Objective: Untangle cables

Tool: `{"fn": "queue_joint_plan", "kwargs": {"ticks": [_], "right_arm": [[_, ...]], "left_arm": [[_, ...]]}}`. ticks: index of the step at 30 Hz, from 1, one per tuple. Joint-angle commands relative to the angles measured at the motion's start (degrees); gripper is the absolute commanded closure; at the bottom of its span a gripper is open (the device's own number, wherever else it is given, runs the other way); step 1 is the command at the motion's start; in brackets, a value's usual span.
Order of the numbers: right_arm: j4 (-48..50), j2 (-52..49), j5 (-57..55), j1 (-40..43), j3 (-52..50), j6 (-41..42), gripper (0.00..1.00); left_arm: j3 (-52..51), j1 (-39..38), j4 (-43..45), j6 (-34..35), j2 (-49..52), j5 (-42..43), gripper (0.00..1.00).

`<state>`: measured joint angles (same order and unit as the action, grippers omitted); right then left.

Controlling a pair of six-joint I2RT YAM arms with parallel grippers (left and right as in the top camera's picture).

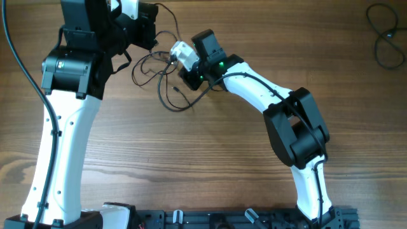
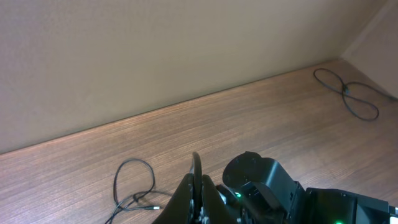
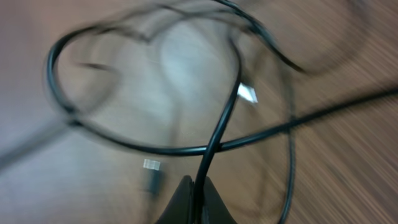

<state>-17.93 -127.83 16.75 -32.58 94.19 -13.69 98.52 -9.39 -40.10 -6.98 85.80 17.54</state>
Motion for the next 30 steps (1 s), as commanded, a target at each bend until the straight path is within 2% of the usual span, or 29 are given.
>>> {"fn": "queue_joint_plan", "kwargs": {"ticks": [1,3,6,16,25,30], "right_arm": [[-2.4,-1.18,-25.88,2.25,-0.04,14.23,0.96],[-4.42,-1.03,-30.27,3.32,-0.02,15.67,0.96],[-8.37,0.02,-29.31,5.22,-0.02,14.95,0.96],[-15.34,9.03,-21.57,7.17,-0.02,9.86,0.96],[-26.6,14.91,-9.6,7.15,-0.02,5.07,0.96],[-28.89,17.94,-7.67,7.15,-0.02,6.23,0.96]], "left_arm": [[0.13,-0.15,0.83,0.31,-0.52,1.09,0.96],[0.13,-0.15,1.29,0.31,-0.52,1.09,0.96],[0.13,-0.15,1.92,0.31,-0.46,1.09,0.96],[0.13,-0.15,3.67,0.35,3.26,1.09,0.96],[0.13,-0.15,6.43,1.42,7.23,1.2,0.96],[0.13,-0.15,6.71,1.42,8.76,1.55,0.96]]}}
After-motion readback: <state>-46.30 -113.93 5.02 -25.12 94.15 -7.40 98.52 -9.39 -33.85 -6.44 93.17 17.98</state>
